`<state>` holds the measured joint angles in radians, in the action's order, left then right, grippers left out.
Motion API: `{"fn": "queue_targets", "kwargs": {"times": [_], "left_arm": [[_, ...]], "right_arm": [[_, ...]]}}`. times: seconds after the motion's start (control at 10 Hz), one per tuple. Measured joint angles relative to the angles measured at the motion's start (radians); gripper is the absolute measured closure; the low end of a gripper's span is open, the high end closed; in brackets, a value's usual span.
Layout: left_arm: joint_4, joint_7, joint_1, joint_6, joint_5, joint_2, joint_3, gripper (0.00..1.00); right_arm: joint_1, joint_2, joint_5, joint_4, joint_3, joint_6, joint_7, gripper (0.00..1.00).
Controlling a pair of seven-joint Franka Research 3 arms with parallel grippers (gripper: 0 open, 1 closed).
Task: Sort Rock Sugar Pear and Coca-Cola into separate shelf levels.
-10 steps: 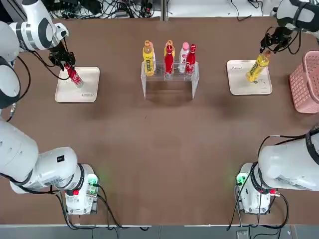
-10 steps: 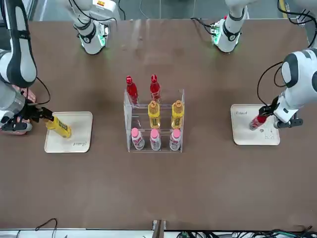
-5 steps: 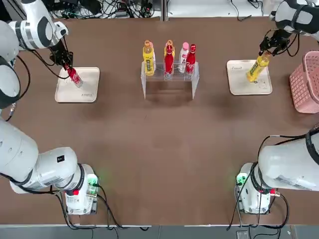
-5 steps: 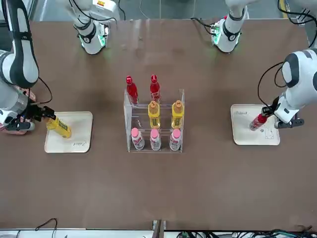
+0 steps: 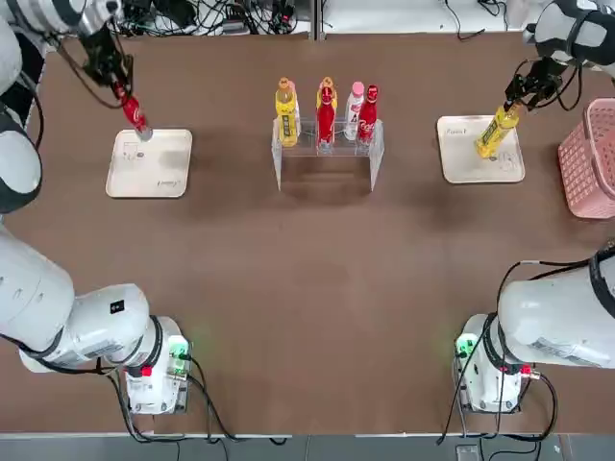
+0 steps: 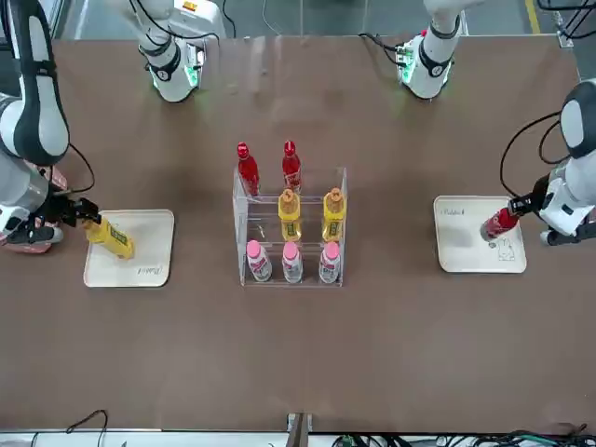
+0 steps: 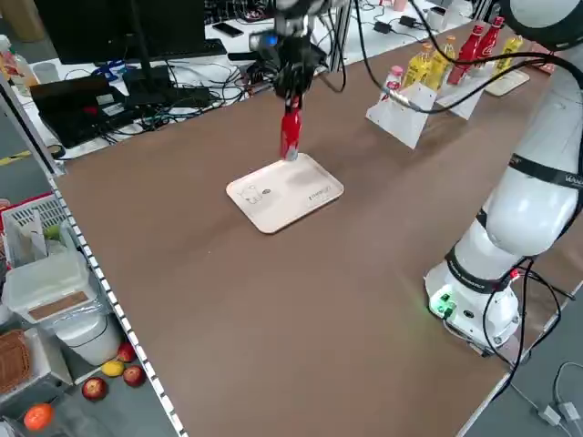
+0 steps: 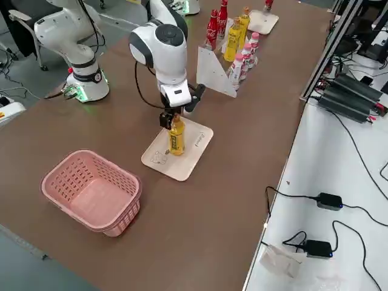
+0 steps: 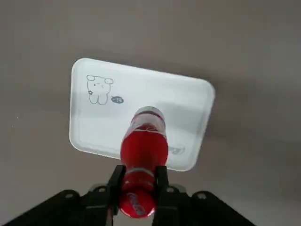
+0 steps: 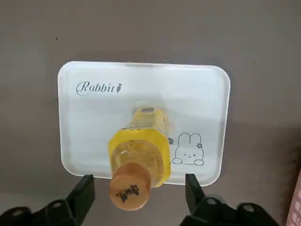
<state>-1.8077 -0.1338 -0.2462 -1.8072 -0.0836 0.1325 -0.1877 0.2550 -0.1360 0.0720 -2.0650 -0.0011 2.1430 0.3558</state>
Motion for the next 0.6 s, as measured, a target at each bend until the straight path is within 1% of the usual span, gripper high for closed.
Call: {"fn": "queue_targets", "kwargs": {"times": [0.2, 0.3, 0.5, 0.6], "left_arm": [[0.133, -0.148, 0.017, 0.165, 0.022, -0.003, -0.103, 0.68], [0.185, -0.24, 0.02, 0.224, 0.037, -0.003, -0.164, 0.68], [0.285, -0.416, 0.026, 0.311, 0.044, 0.001, -0.287, 0.68], [0.314, -0.499, 0.029, 0.329, 0.044, 0.003, -0.341, 0.68]], "right_arm": [[0.0, 0.0, 0.0, 0.002, 0.0, -0.004, 0.0, 0.24], [0.0, 0.001, 0.0, 0.005, 0.001, -0.005, 0.0, 0.26], [-0.001, 0.001, 0.0, 0.016, 0.001, -0.011, -0.002, 0.33], [-0.001, 0.002, 0.0, 0.026, 0.001, -0.014, -0.009, 0.33]]}}
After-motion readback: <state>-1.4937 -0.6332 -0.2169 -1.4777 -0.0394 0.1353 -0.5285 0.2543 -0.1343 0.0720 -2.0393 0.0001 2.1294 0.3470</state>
